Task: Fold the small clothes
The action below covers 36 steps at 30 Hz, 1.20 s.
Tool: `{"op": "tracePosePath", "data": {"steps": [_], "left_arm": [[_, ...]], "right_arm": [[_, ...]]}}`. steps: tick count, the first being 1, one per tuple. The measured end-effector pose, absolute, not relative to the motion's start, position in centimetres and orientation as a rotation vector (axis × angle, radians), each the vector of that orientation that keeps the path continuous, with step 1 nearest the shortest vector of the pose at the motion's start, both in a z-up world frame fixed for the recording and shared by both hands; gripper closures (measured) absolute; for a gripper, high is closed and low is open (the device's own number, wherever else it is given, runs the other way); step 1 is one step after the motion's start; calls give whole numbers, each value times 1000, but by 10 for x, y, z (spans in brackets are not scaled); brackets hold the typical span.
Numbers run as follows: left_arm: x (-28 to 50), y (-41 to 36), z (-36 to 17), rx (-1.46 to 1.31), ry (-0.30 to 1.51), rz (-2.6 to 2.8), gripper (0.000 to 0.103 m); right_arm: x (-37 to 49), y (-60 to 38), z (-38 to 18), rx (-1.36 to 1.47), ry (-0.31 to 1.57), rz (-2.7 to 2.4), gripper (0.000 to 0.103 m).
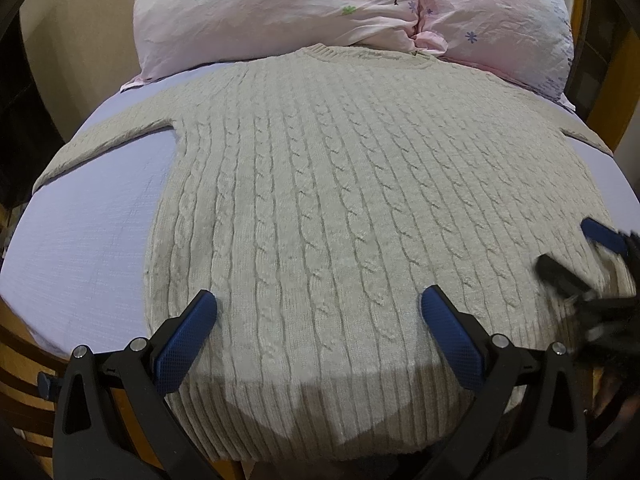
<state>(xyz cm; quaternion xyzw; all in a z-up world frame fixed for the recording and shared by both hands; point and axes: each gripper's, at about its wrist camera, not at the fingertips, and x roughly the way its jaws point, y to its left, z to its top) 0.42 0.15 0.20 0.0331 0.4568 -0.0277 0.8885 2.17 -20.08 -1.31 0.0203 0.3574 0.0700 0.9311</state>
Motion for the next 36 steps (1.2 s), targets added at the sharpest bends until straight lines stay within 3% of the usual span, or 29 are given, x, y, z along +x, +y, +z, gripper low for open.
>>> {"op": "tracePosePath", "data": {"steps": [5,6,9,11,15,18,23,24,25,30,36], "left_arm": [[15,6,10,62,928,-118,1],[16,11,14,46,911,-135,1],[25,29,31,-22,825,-171,1],[33,43,44,-51,745,-156,1],[51,76,59,-137,666,-124,1],[62,104,64,-242,603,-78,1],[82,150,63,-301,602,59,1],[85,158,62,-317,603,79,1],[89,173,60,-358,596,112,1],[87,222,49,-503,584,208,1],[76,268,37,-665,519,243,1]], "right_arm": [[42,-350,40,358,576,-89,2],[48,-382,45,421,562,-145,7],[73,-480,44,601,566,-331,36],[89,-538,33,711,582,-443,39],[104,-618,8,937,568,-543,57],[112,-654,-8,1035,555,-601,63],[124,-678,-21,1086,519,-639,79],[125,-681,-23,1089,516,-650,90],[121,-682,-26,1097,504,-646,95],[137,-640,20,834,452,-611,97],[167,-472,114,471,354,-235,97]]}}
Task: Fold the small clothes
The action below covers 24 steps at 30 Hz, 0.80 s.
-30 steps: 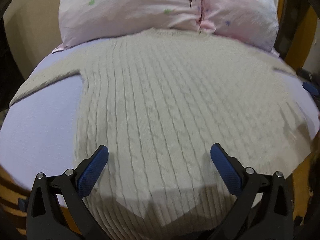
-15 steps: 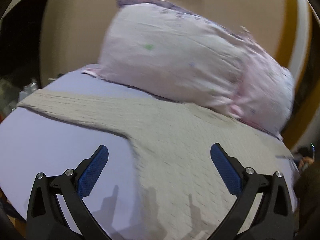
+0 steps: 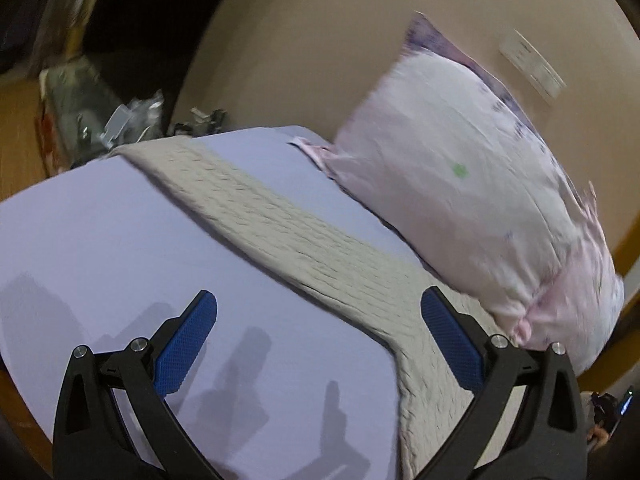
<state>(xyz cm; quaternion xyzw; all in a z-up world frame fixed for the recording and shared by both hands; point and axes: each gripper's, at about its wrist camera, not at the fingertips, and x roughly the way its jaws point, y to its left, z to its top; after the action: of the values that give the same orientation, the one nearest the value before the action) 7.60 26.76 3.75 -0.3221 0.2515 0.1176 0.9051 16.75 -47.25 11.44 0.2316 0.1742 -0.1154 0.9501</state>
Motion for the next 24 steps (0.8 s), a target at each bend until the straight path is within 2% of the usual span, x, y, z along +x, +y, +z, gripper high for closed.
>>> {"op": "tracePosePath", "data": {"steps": [3,6,10,12,14,15,16,19,24], "left_arm": [[76,280,33,-709,527,273,1],[82,291,29,-748,560,292,1],[89,307,21,-819,591,328,1],[92,315,18,-844,594,336,1],[97,324,15,-875,596,341,2],[99,329,14,-884,599,347,2],[103,335,13,-896,600,353,4],[114,352,8,-948,593,366,13],[126,376,3,-1026,564,411,31]], "right_arm": [[194,-368,134,368,371,4,97],[227,-260,124,284,462,231,97],[261,-119,56,97,752,444,93],[254,-86,30,61,888,507,91],[238,-83,28,66,897,515,76],[229,-92,38,94,851,501,57],[222,-100,44,112,825,492,44],[211,-133,66,179,760,455,40],[206,-184,57,284,786,413,37]]}}
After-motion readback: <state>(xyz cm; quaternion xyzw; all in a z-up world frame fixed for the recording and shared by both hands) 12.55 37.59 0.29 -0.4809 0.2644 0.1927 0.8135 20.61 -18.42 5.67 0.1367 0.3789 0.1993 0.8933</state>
